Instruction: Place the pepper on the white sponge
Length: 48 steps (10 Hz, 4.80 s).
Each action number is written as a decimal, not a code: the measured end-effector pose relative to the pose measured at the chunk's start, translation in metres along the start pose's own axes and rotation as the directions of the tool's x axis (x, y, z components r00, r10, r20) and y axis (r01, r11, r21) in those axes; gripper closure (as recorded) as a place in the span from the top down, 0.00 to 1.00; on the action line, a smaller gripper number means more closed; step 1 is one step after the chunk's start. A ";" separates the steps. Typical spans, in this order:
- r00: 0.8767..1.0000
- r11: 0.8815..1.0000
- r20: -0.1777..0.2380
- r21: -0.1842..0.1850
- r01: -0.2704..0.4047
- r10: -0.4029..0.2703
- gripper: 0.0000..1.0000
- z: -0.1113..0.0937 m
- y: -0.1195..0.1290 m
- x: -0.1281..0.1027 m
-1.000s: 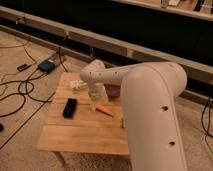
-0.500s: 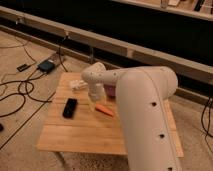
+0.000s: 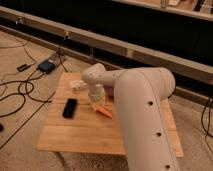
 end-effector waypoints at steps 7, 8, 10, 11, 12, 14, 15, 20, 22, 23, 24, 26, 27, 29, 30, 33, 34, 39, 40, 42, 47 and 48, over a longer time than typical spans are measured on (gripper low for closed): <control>0.999 0.999 0.016 -0.004 -0.032 0.032 0.00 -0.025 0.015 0.019; 0.999 0.999 0.019 -0.005 -0.040 0.040 0.00 -0.033 0.018 0.028; 0.998 0.998 0.024 -0.008 -0.058 0.058 0.00 -0.048 0.026 0.047; 0.997 0.998 0.027 -0.010 -0.069 0.069 0.00 -0.053 0.028 0.055; 0.995 0.996 0.031 -0.015 -0.089 0.090 0.00 -0.059 0.034 0.069; 0.990 0.990 0.027 -0.027 -0.136 0.137 0.00 -0.064 0.043 0.098; 0.985 0.985 0.028 -0.036 -0.171 0.172 0.00 -0.064 0.046 0.112; 0.887 0.888 0.055 -0.073 -0.454 0.458 0.00 -0.058 0.025 0.173; 0.813 0.814 0.062 -0.076 -0.575 0.580 0.00 -0.057 0.005 0.196; 0.780 0.782 0.067 -0.080 -0.618 0.623 0.00 -0.057 -0.004 0.203; 0.745 0.748 0.071 -0.085 -0.658 0.664 0.00 -0.058 -0.012 0.209; 0.681 0.686 0.080 -0.097 -0.721 0.728 0.00 -0.059 -0.030 0.217; 0.665 0.670 0.081 -0.098 -0.736 0.742 0.00 -0.060 -0.036 0.220; 0.624 0.629 0.080 -0.107 -0.770 0.778 0.00 -0.059 -0.052 0.226; 0.602 0.607 0.075 -0.115 -0.787 0.795 0.00 -0.059 -0.060 0.229; 0.560 0.563 0.061 -0.119 -0.818 0.826 0.00 -0.054 -0.083 0.236; 0.552 0.555 0.060 -0.113 -0.824 0.832 0.00 -0.053 -0.090 0.235; 0.546 0.549 0.060 -0.080 -0.832 0.836 0.00 -0.050 -0.113 0.217; 0.550 0.553 0.057 -0.076 -0.830 0.833 0.00 -0.048 -0.115 0.213; 0.559 0.560 0.034 -0.074 -0.825 0.828 0.00 -0.039 -0.112 0.208; 0.563 0.562 0.005 -0.075 -0.824 0.826 0.42 -0.021 -0.111 0.199; 0.561 0.560 0.003 -0.073 -0.825 0.828 0.50 -0.021 -0.112 0.200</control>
